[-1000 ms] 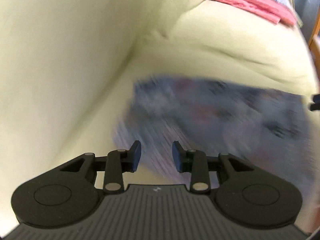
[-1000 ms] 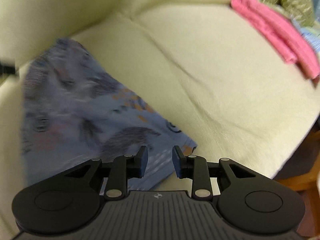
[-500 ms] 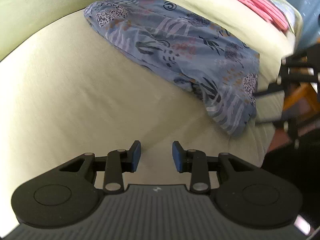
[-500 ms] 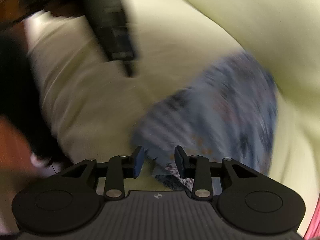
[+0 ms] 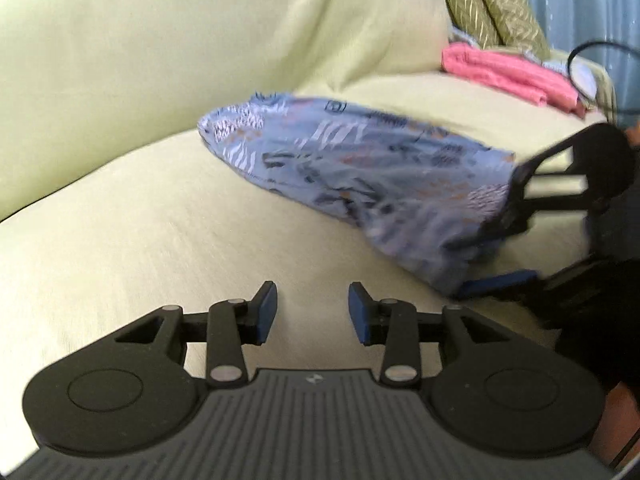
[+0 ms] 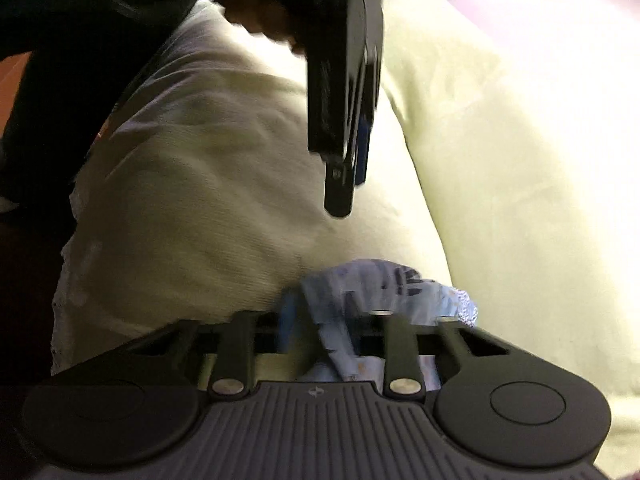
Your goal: Fold clothes
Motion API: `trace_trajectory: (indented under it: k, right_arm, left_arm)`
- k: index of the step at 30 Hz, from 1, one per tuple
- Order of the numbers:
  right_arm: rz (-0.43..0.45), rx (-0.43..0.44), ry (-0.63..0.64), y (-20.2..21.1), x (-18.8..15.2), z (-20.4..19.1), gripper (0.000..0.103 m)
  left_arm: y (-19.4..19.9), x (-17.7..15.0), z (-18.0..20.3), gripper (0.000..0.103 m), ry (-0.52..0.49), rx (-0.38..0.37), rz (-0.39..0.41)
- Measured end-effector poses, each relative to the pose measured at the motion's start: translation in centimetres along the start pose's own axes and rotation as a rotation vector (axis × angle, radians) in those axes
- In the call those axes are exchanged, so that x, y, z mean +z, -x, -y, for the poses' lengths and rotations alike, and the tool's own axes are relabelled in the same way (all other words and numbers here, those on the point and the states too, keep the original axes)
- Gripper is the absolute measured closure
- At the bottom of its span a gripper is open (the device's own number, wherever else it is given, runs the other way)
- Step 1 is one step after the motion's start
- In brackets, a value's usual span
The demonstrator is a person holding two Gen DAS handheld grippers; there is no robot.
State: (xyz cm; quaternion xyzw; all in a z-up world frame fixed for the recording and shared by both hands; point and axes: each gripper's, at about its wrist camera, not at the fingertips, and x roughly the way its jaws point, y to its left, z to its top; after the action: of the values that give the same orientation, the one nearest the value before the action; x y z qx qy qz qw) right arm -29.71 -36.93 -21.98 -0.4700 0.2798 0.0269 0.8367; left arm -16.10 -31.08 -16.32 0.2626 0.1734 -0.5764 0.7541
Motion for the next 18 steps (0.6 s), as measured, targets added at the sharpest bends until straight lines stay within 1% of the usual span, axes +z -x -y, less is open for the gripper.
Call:
trace_trajectory:
  k: [1, 2, 3, 4, 5, 6, 7, 9, 12, 13, 14, 17, 18]
  right_arm:
    - [-0.01, 0.005, -0.059, 0.0, 0.1, 0.3, 0.103]
    - [-0.02, 0.013, -0.127, 0.1, 0.2, 0.7, 0.103]
    - [-0.027, 0.041, -0.263, 0.6, 0.3, 2.4, 0.103]
    - [-0.01, 0.057, -0.398, 1.4, 0.1, 4.3, 0.103]
    - [0.012, 0.07, -0.508, 2.3, -0.2, 6.2, 0.103]
    - [0.024, 0.072, -0.594, 2.9, -0.8, 7.9, 0.103]
    - [0.036, 0.072, -0.685, 3.2, -1.7, 9.6, 0.103]
    - [0.061, 0.073, -0.864, 3.9, -3.4, 12.7, 0.103]
    - [0.107, 0.087, -1.043, 4.3, -6.0, 15.8, 0.103]
    - [0.128, 0.085, -1.073, 4.6, -6.6, 16.7, 0.103]
    - [0.148, 0.084, -1.1, 4.9, -7.1, 17.5, 0.103]
    - [0.192, 0.079, -1.135, 4.6, -8.0, 18.3, 0.103]
    - [0.199, 0.075, -1.137, 4.3, -8.4, 18.3, 0.103]
  left_arm:
    - [0.7, 0.3, 1.1, 0.068, -0.046, 0.042, 0.003]
    - [1.4, 0.7, 1.9, 0.069, -0.054, 0.076, -0.011]
    - [2.4, 1.2, 2.4, 0.07, -0.03, 0.057, -0.012]
    - [3.4, 1.8, 3.0, 0.069, -0.002, 0.031, -0.012]
    - [4.3, 2.1, 3.6, 0.067, 0.011, -0.002, 0.01]
    - [4.8, 2.5, 4.6, 0.067, 0.002, -0.007, 0.033]
    - [5.1, 2.8, 5.7, 0.067, -0.012, 0.012, 0.045]
    - [4.7, 3.5, 7.5, 0.067, 0.0, 0.025, 0.04]
    - [3.4, 4.4, 9.6, 0.066, 0.055, -0.011, 0.03]
    - [2.8, 4.6, 10.2, 0.064, 0.056, 0.0, 0.025]
    - [1.9, 4.8, 10.8, 0.063, 0.053, 0.025, 0.015]
    - [-0.7, 5.7, 11.9, 0.063, 0.038, 0.106, -0.021]
    - [-1.6, 5.7, 12.1, 0.063, 0.014, 0.127, -0.042]
